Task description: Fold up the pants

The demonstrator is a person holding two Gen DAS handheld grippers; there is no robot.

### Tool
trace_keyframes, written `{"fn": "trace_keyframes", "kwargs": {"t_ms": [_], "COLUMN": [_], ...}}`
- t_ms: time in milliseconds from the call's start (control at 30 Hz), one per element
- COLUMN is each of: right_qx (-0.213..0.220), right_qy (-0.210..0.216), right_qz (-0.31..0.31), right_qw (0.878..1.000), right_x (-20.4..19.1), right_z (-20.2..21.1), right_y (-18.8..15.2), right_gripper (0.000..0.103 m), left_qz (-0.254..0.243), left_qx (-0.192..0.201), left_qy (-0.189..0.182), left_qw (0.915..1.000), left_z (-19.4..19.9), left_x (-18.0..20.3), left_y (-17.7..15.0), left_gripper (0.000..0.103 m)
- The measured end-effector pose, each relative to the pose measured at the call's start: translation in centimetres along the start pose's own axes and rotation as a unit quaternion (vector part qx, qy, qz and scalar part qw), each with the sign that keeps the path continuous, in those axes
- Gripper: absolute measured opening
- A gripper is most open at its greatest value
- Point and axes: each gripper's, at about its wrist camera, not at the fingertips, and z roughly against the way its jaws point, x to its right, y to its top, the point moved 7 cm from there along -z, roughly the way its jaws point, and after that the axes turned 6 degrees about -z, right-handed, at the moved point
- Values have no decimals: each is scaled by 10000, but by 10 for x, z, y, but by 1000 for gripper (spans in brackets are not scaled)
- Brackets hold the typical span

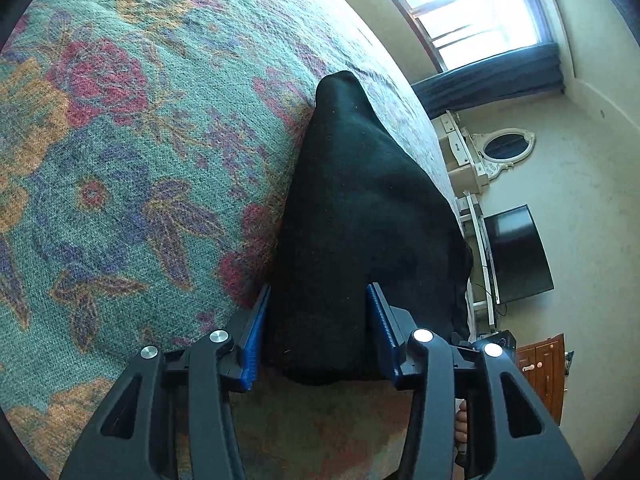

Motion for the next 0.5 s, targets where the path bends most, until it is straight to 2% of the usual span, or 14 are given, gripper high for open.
{"fn": "trace_keyframes", "kwargs": {"t_ms": [200,333,500], "right_qx": [8,-11,-54], "right_qy": [410,557,534], "right_qz": [-218,-192,-113], "right_qw": [9989,9983,9985], "right_x": [3,-2,-12], "right_z": [13,23,29], "right_y": [0,-3,-14], "right_gripper": [34,33,33], "left_qz": [-53,2,-4], "left_qx": [91,98,60], "left_qy": [20,-57,-46], "left_qw": [9999,9999,10000], "left_z": [8,12,22], "left_x": [5,10,14], "left_y": [1,3,-3], "left_gripper": [31,29,28]}}
